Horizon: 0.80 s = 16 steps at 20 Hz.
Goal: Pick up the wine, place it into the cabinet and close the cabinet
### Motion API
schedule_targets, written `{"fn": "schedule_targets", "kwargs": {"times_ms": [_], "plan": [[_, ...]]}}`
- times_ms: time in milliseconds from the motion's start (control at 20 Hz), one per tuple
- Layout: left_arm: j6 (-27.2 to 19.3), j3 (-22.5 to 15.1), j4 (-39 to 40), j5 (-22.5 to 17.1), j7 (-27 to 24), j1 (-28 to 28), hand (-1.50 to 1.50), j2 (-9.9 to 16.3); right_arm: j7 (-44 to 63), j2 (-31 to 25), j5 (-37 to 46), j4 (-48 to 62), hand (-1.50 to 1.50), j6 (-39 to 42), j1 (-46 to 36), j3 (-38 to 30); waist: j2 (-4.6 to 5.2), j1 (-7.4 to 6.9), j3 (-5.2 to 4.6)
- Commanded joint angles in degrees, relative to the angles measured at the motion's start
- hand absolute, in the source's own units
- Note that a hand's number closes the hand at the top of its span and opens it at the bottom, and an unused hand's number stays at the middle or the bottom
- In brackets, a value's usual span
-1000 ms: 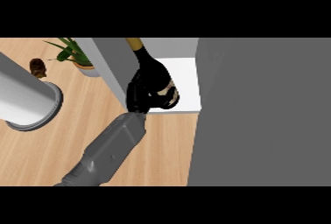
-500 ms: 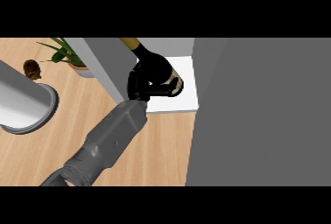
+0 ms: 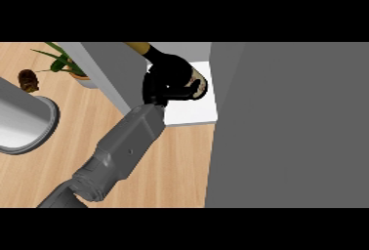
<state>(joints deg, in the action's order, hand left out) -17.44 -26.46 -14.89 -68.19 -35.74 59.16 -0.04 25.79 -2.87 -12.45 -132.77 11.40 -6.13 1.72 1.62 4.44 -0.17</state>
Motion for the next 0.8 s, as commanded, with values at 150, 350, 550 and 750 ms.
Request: {"fn": "schedule_targets", "kwargs": {"times_ms": [150,350,550,750], "plan": [[-1.58,-2.07,-2.85,-3.86,0.12,-0.62,1.50,0.03,-0.98,1.38,2.28,3.16,-1.50,-0.66,-2.54,2.51,-0.18,0.90,0.07],[-0.85,-3.41,-2.49,-5.17,-1.41,-1.77,1.50,0.04,-1.67,0.56,0.39,1.91,-1.50,0.65,-0.74,1.28,-0.07,1.64,0.10],[-2.62,-7.41,-5.20,-5.98,-2.45,-4.27,1.50,0.04,-1.24,2.50,3.15,2.57,-1.50,-0.71,-2.13,5.10,0.15,2.88,0.04],[-3.34,-8.62,-8.23,-9.99,-3.27,-5.63,1.50,0.04,-1.27,1.52,1.32,1.91,-1.50,0.39,-0.65,3.84,0.09,3.17,0.06]]}}
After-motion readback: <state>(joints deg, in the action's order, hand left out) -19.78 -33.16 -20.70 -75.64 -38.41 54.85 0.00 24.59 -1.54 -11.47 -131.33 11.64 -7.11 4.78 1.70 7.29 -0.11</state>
